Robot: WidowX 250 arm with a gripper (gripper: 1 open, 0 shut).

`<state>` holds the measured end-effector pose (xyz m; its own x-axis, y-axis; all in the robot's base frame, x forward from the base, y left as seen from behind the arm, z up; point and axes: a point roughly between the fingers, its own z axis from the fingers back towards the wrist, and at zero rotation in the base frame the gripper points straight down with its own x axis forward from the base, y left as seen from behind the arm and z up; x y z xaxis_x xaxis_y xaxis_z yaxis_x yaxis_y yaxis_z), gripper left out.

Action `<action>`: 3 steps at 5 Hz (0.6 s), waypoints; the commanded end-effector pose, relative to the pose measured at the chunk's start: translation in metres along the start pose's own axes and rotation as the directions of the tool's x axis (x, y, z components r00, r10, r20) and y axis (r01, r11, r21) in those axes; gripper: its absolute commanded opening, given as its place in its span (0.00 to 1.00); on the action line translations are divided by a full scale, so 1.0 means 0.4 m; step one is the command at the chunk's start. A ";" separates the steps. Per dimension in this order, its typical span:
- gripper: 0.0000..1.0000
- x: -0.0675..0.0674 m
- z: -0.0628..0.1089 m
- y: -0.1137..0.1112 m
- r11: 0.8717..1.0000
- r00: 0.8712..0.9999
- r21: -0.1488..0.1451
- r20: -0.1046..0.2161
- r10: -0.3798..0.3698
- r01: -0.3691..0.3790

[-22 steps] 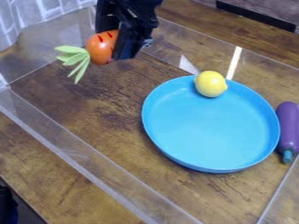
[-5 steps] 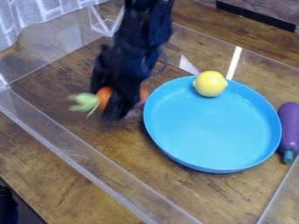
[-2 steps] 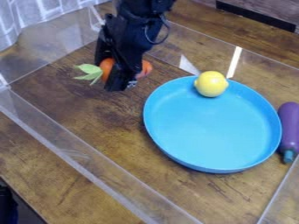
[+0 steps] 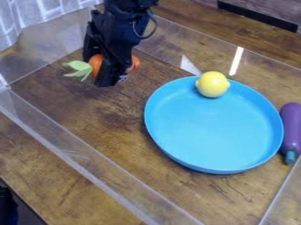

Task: Put the carrot on the blue tray

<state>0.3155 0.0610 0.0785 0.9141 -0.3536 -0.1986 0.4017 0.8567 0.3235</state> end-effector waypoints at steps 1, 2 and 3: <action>0.00 0.044 0.047 -0.009 1.000 0.999 0.021 0.046 0.007 -0.008; 0.00 0.072 0.039 -0.018 1.000 0.999 0.013 0.038 0.013 -0.013; 0.00 0.088 0.075 -0.035 0.998 0.996 0.037 0.061 -0.059 0.057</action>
<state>0.3339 0.0280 0.0706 0.8792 -0.4153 -0.2334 0.4721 0.8250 0.3107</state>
